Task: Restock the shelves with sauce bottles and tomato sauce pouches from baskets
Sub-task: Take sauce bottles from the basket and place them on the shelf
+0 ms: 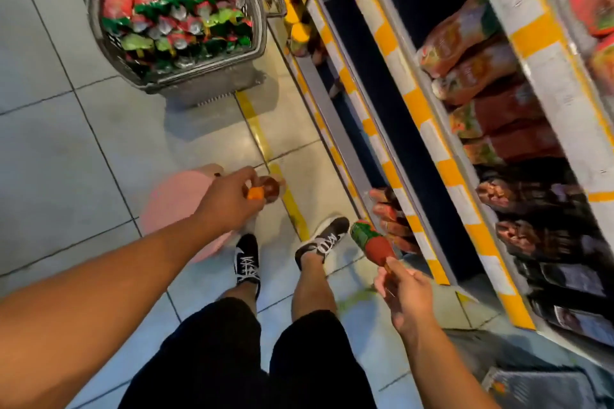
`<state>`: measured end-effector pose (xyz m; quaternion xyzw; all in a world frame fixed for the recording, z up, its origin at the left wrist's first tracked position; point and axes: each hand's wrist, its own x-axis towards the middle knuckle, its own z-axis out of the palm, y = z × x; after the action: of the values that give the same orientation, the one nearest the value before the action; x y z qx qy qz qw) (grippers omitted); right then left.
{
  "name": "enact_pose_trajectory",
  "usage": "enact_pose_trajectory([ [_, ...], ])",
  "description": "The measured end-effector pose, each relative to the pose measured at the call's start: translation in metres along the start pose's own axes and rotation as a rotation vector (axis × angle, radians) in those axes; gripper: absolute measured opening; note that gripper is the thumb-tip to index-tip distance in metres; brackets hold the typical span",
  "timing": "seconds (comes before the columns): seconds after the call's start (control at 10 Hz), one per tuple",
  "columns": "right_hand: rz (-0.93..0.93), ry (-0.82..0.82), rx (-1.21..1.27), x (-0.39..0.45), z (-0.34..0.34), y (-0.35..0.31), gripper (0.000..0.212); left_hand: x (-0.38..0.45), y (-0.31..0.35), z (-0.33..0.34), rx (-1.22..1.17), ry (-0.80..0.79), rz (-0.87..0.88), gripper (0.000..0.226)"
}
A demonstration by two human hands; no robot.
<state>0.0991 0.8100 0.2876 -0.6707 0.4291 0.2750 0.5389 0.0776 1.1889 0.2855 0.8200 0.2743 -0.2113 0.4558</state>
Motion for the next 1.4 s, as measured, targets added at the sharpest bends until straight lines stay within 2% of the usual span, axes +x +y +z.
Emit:
enact_pose_trajectory([
  [0.1,0.064,-0.024,0.098,0.056,0.027,0.007,0.02,0.071,0.004,0.056,-0.126,0.012,0.024,0.027],
  [0.2,0.173,-0.034,0.186,0.121,0.05,0.011,0.025,0.132,-0.004,0.124,-0.255,0.01,-0.041,0.032],
  [0.3,0.231,0.01,0.356,0.189,0.066,0.019,0.02,0.183,-0.009,0.187,-0.37,-0.019,-0.106,0.036],
  [0.4,0.192,-0.043,0.418,0.247,0.073,0.025,0.029,0.223,-0.007,0.236,-0.413,-0.037,-0.105,0.034],
  [0.6,0.198,-0.053,0.525,0.313,0.084,0.018,0.015,0.287,0.005,0.306,-0.305,-0.064,-0.031,0.028],
  [0.7,0.21,-0.01,0.575,0.332,0.088,0.018,0.024,0.307,0.015,0.329,-0.242,-0.095,0.054,0.026],
  [0.8,0.134,-0.044,0.621,0.343,0.093,0.017,0.037,0.326,0.023,0.344,-0.195,-0.132,0.111,0.026],
  [0.9,0.088,0.032,0.543,0.348,0.103,0.011,0.031,0.341,0.034,0.354,-0.151,-0.159,0.118,0.026],
  [1.0,0.173,0.034,0.603,0.358,0.11,0.002,0.036,0.358,0.044,0.36,-0.078,-0.208,0.192,0.026],
  [1.1,0.106,0.009,0.597,0.369,0.104,0.007,0.035,0.372,0.053,0.365,0.0,-0.246,0.227,0.028],
  [1.2,0.013,-0.221,0.423,0.388,0.1,0.01,0.034,0.383,0.056,0.378,0.056,-0.245,0.301,0.029],
  [1.3,0.091,-0.207,0.533,0.403,0.097,0.012,0.023,0.385,0.065,0.382,0.123,-0.245,0.362,0.048],
  [1.4,0.149,-0.111,0.662,0.418,0.09,0.011,0.037,0.392,0.069,0.389,0.143,-0.273,0.363,0.03],
])
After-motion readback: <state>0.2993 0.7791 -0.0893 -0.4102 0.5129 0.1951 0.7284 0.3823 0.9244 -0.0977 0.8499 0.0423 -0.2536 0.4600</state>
